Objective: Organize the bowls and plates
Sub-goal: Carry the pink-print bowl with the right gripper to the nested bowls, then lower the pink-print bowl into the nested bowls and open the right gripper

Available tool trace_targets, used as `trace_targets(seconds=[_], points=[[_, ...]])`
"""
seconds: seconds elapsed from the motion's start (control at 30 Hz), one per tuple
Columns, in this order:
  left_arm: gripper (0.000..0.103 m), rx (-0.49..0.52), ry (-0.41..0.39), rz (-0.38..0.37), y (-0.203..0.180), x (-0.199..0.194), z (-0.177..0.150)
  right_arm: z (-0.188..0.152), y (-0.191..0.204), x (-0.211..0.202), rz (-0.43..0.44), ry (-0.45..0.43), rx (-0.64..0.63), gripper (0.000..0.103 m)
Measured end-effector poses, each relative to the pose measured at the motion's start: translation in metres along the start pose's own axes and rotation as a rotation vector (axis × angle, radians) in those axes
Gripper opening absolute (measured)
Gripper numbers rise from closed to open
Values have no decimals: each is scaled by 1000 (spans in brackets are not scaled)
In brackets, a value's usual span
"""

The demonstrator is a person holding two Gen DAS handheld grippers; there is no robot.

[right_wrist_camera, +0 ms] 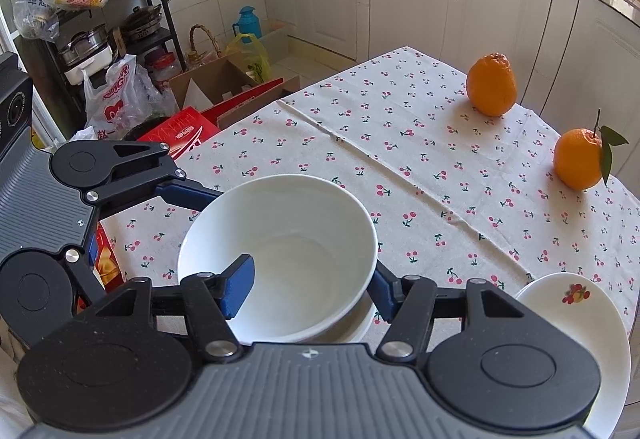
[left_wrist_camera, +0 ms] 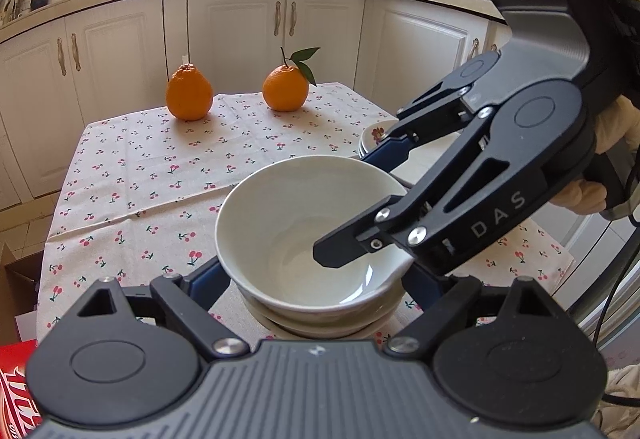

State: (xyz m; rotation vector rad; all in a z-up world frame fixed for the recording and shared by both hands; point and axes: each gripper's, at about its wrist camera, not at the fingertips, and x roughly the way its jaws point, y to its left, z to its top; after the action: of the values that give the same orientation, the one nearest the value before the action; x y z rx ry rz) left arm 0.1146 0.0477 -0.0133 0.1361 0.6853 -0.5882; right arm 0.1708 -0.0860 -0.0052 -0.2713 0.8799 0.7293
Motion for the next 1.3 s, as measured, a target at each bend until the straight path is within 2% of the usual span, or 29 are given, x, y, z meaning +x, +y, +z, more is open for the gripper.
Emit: trace_targets(seconds=[0.07, 0.2, 0.53, 0.7, 0.8, 1.03, 1.13, 1.3], points=[[92, -3, 0, -5, 1, 1, 0, -1, 1, -1, -2, 1, -2, 67], [93, 10, -6, -7, 1, 1, -1, -1, 2, -3, -28, -10, -10, 82], [99, 28, -19, -17, 2, -13, -9, -15, -5, -23, -44, -56, 14, 89], [99, 50, -2, -24, 1, -19, -16, -35, -7, -33, -30, -79, 24, 95], [99, 55, 8, -19, 1, -19, -18, -43, -6, -36, -2, -98, 13, 96], [99, 78, 22, -18, 6, -15, -21, -53, 1, -20, -14, -42, -30, 98], [99, 95, 33, -14, 11, -10, -26, -61, 6, -11, -41, -20, -63, 103], [99, 100, 61, -44, 21, 0, -31, -70, 12, 10, -67, 26, -110, 103]])
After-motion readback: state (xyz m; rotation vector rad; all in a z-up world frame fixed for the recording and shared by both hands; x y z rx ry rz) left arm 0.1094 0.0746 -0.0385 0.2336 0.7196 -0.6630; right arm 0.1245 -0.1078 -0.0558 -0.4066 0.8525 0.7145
